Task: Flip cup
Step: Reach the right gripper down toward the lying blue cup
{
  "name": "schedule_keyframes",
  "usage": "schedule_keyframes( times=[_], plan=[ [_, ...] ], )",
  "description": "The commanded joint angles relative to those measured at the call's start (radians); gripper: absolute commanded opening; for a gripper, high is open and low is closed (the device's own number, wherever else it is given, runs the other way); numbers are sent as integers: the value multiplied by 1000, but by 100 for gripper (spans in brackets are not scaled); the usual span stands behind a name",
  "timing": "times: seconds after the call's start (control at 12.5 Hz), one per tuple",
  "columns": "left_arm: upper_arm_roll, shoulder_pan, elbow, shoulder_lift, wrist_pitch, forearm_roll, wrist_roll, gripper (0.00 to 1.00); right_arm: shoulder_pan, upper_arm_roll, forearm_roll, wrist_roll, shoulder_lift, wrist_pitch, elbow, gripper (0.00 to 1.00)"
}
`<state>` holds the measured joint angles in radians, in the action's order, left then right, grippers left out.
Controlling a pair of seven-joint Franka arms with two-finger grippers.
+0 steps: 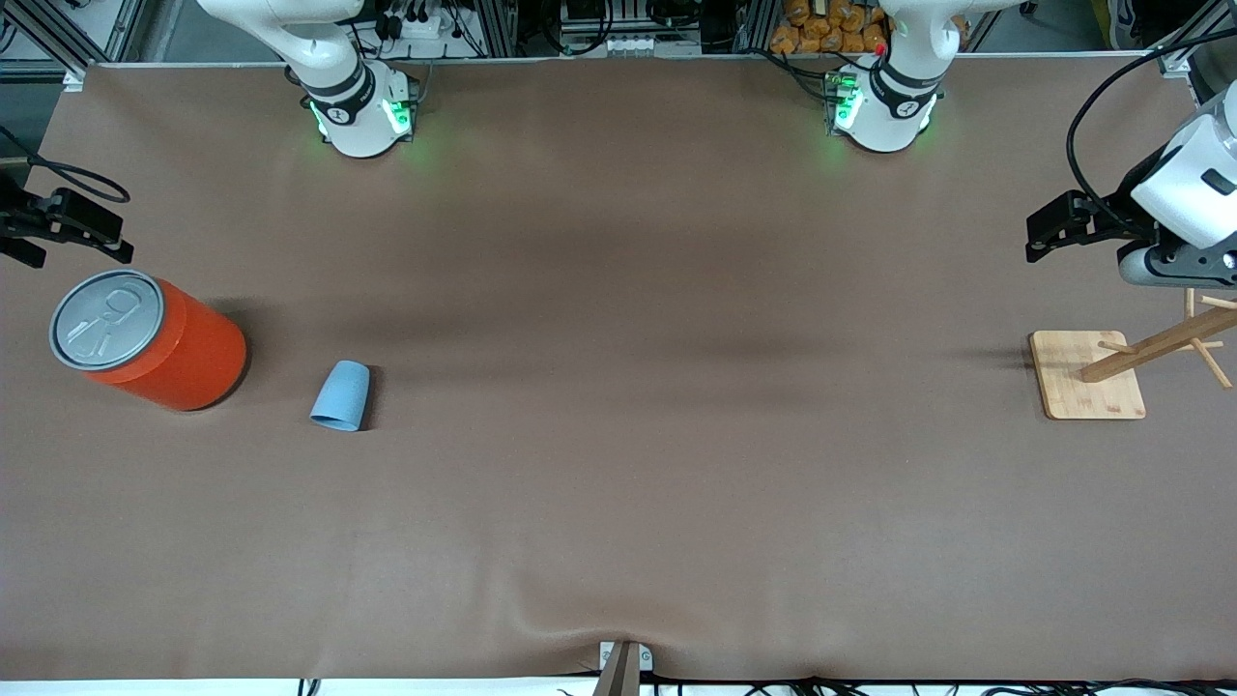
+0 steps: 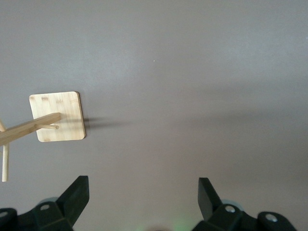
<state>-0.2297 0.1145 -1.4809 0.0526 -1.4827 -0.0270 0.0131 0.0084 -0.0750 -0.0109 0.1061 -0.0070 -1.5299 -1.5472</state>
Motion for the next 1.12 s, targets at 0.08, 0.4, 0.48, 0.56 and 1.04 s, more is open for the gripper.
schedule_keyframes(
  times=[0.08, 0.4, 0.48, 0.56, 1.04],
  plan=[
    [10, 14, 20, -14, 22, 16, -22, 100, -8, 9, -1, 10, -7, 5, 4, 100],
    [9, 65, 68, 25, 25, 21, -28, 100, 8, 17, -4, 11, 12, 2, 7, 100],
    [7, 62, 68, 26, 25, 19, -22, 100, 16, 18, -6, 7, 13, 2, 7, 100],
    [7, 62, 67, 26, 25, 19, -18, 100, 18, 18, -6, 10, 42, 1, 7, 100],
    [-29, 57, 41, -17, 32, 16, 47, 100, 5, 15, 17, 14, 249, -24, 13, 100]
  ],
)
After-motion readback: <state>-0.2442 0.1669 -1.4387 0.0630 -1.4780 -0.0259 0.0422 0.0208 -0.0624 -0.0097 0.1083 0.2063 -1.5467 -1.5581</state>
